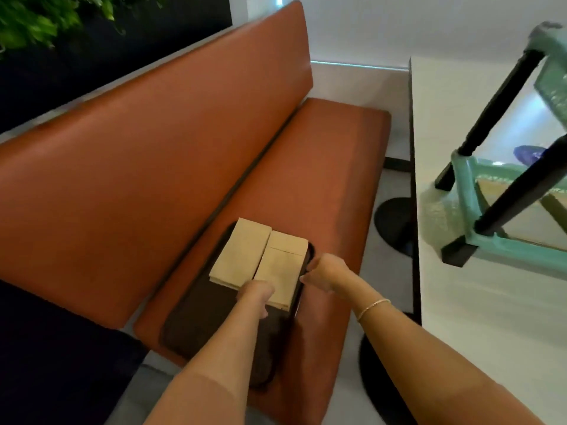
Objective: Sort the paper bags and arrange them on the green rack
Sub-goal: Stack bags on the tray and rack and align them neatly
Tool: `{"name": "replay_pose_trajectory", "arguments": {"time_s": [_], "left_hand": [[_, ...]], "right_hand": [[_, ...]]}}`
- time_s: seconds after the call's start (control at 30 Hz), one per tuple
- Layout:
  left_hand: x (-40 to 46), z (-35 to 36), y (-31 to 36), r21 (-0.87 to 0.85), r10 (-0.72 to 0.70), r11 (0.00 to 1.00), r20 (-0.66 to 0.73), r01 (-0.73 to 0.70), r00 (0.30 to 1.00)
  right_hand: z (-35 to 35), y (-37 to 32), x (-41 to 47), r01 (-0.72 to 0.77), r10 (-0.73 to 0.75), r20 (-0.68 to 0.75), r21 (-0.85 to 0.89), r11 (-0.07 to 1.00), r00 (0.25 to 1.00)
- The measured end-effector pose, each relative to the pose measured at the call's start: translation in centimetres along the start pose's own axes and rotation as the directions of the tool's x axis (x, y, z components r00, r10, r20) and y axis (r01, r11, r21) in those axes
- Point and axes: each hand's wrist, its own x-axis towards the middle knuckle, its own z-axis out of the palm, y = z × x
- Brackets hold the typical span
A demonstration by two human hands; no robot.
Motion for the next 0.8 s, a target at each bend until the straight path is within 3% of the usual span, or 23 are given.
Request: {"name": "replay_pose_trajectory", "arguments": {"time_s": [0.23,0.37,0.57,0.8], "left_hand": [[7.7,0.9,-1.3,-0.267,-0.085,0.96,0.003,0.083,0.996],[10.4,2.1,-2.0,-0.377,-0.125,0.92,-0.018,0.109,0.992],[12.4,3.3,-2.0,-0.495,-0.218,0.858,-0.102,0.14,0.971],[14.5,4.5,-1.3,-0.466,-0.257,0.869,-0.134,0.168,0.957]], "right_hand": [[6.5,-0.1,7.3,-0.044,0.045,0.043,-0.025,0.999,0.998],[9.4,0.3,10.4,0.01,-0.009,0.072,-0.027,1.0,0.997],[13.3,1.5,12.7,0.111,-0.027,0.237,-0.35,0.93,0.971],[14.6,2.5,13.8,0.186,-0.06,0.236,-0.56,0.808,0.97]]}}
